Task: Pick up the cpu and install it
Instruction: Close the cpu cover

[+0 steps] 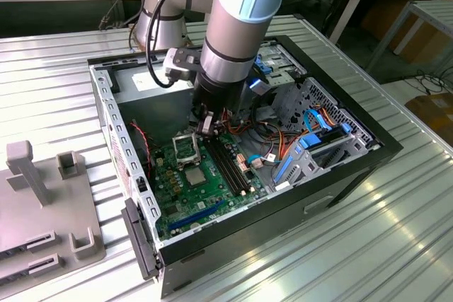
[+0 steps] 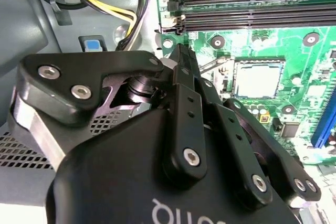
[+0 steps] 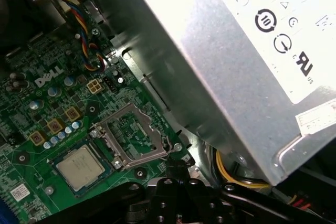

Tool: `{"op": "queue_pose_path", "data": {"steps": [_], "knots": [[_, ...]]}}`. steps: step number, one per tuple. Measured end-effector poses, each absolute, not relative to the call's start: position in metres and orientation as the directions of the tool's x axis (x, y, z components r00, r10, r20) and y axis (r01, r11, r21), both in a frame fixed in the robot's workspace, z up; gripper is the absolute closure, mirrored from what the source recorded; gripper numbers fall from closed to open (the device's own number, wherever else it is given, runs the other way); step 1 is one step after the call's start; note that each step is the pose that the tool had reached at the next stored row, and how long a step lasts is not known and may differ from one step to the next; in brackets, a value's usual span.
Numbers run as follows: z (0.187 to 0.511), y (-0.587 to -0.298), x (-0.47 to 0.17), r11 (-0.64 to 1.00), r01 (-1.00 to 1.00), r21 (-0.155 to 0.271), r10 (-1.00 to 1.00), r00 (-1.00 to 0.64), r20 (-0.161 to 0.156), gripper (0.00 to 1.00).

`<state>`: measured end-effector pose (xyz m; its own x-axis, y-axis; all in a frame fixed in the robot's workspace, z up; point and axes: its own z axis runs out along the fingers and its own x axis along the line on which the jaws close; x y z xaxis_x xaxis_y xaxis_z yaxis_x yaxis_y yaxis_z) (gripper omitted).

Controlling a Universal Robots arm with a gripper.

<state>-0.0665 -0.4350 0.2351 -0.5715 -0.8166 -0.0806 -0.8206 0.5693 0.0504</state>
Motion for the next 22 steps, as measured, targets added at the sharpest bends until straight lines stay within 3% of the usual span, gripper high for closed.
{"op": "queue_pose_path", "data": {"steps": [22], "knots": [[0.249, -0.435, -0.067, 0.571, -0.821, -0.001, -0.821, -0.571, -0.007, 0.89]]}}
